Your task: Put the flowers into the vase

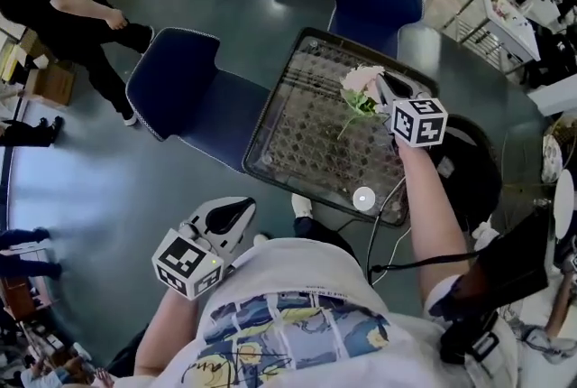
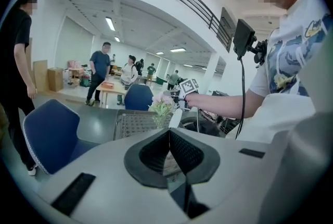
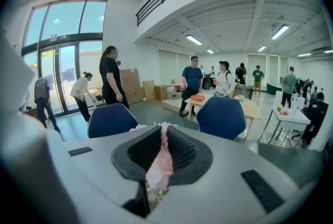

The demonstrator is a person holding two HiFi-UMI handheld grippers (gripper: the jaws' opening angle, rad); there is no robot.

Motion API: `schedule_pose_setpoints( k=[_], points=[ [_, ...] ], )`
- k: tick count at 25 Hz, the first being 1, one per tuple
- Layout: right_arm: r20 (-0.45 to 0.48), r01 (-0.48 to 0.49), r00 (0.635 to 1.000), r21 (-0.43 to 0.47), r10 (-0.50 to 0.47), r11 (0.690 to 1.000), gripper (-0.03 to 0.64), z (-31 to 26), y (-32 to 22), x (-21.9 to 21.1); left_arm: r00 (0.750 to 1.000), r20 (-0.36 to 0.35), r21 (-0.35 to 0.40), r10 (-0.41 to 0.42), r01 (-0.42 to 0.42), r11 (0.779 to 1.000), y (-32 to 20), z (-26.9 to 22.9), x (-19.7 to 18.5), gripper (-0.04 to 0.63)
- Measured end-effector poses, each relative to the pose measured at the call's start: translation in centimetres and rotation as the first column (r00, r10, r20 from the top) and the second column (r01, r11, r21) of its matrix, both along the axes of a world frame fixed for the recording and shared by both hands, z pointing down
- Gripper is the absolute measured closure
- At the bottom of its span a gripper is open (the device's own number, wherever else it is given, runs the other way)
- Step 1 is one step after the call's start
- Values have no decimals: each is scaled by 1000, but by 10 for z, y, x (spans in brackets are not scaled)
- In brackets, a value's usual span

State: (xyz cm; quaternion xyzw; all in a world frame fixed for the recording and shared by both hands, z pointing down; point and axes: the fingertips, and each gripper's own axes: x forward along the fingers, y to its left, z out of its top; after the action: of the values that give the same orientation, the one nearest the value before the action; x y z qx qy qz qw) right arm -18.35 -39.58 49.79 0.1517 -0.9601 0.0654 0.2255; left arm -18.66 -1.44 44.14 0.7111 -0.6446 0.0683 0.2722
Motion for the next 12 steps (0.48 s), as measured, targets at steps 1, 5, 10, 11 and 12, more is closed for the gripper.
schedule_pose_setpoints(
  k=[1, 5, 10, 11, 12],
  points=[
    [17, -17, 1000, 25, 17, 1000, 575, -15, -1, 11, 1000, 1, 9, 19, -19, 1000, 0, -1, 4, 586],
    [89, -87, 993, 118, 77, 989, 575, -75, -5, 52, 997, -3, 41, 75, -75, 996, 1, -8, 18, 586],
    [146, -164, 981, 246, 131, 955, 575, -137, -14, 94, 991, -24, 57, 134, -132, 990, 2, -7, 34, 586],
    [153, -179, 978, 265, 142, 948, 575, -146, -17, 103, 989, -32, 62, 145, -143, 988, 1, -7, 37, 586],
    [159, -195, 975, 281, 155, 940, 575, -153, -20, 112, 987, -38, 68, 156, -153, 986, 0, -8, 41, 586]
  ],
)
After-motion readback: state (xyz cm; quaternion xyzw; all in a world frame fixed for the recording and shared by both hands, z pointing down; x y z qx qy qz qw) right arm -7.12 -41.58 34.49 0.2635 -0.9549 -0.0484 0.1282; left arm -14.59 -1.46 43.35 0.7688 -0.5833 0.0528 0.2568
